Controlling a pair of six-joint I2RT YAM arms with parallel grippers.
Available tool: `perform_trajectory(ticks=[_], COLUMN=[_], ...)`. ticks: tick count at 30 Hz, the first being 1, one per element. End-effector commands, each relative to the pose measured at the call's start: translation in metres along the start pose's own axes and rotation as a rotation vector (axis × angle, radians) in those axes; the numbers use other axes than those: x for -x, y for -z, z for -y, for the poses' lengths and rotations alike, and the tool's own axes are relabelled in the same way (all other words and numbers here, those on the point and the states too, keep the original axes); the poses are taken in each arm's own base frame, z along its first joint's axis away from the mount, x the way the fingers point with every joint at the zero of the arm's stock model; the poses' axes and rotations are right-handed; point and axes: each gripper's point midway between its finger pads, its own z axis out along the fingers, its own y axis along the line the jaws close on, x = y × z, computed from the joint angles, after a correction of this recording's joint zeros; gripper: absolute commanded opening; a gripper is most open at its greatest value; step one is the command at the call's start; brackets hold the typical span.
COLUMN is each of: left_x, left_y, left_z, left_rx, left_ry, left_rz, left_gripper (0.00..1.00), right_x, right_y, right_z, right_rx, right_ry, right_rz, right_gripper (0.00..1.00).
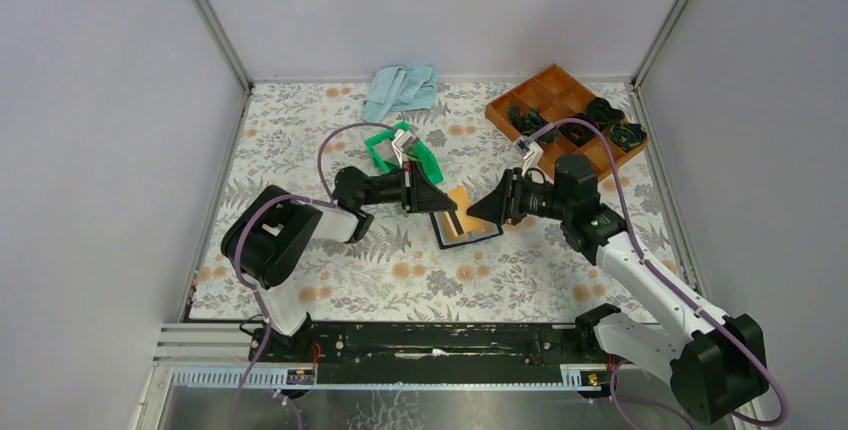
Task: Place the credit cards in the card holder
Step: Pick up the credit card from the storage box.
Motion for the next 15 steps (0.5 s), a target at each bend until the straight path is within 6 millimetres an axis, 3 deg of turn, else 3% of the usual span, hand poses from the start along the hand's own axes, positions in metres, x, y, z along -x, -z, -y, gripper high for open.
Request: perform_trajectory(ticks=[1, 15], left_x=[0.0034, 0.0021], left_y=[-0.0006, -0.0031], left_z=[0.0084, 0.0054], left_rx=[-0.052, -0.057], left_ry=[-0.072, -0.065], left_rz=[-0.021, -0.041], left_gripper=[0.0, 0.0], right_x=[0.0092, 0.0012], right_y=[-0.0005, -0.007], right_z=[-0.0131, -0.0068], right_rx=[0.07, 0.1], right_ry=[0.026, -0.005], right_rz=[0.014, -0.016], right_gripper=[0.36, 0.22])
